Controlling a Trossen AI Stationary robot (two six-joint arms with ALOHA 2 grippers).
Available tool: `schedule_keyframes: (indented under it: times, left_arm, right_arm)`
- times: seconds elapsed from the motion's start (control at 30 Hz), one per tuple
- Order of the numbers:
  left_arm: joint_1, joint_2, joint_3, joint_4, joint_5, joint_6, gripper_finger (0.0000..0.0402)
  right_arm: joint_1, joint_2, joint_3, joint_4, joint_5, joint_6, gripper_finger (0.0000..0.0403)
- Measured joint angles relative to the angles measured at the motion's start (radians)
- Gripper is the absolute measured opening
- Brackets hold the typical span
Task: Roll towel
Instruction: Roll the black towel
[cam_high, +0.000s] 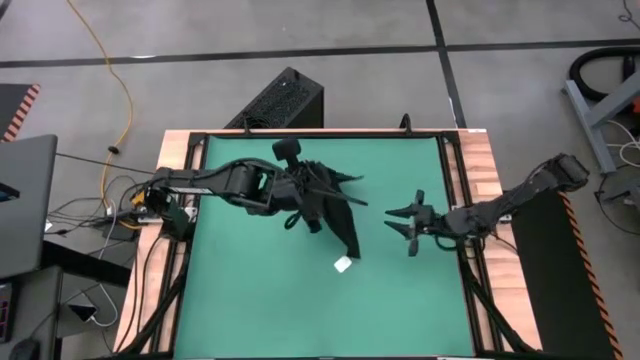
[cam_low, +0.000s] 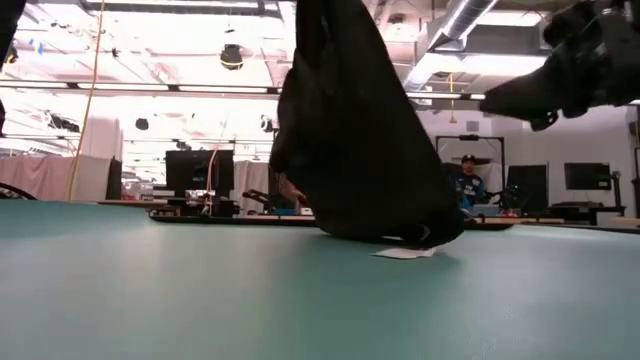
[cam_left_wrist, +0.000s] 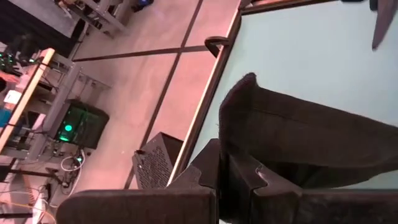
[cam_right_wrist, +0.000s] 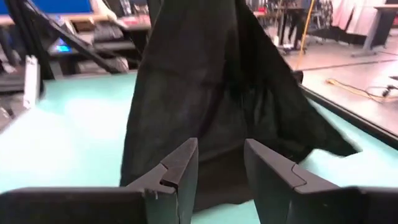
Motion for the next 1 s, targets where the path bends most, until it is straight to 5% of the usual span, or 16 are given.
schedule_keyframes:
  times: [0.47,1.0]
  left_arm:
    - [0.077,0.0,0.0,-0.007,0.0,0.052,0.0]
    - [0.189,0.0,0.0,-0.007,0.078,0.065,0.0]
  right_arm:
    - [0.028,0.572,0.215,0.008,0.0,0.076,0.0168]
    - [0.079,0.847,0.317,0.138,0.082,0.232,0.0155]
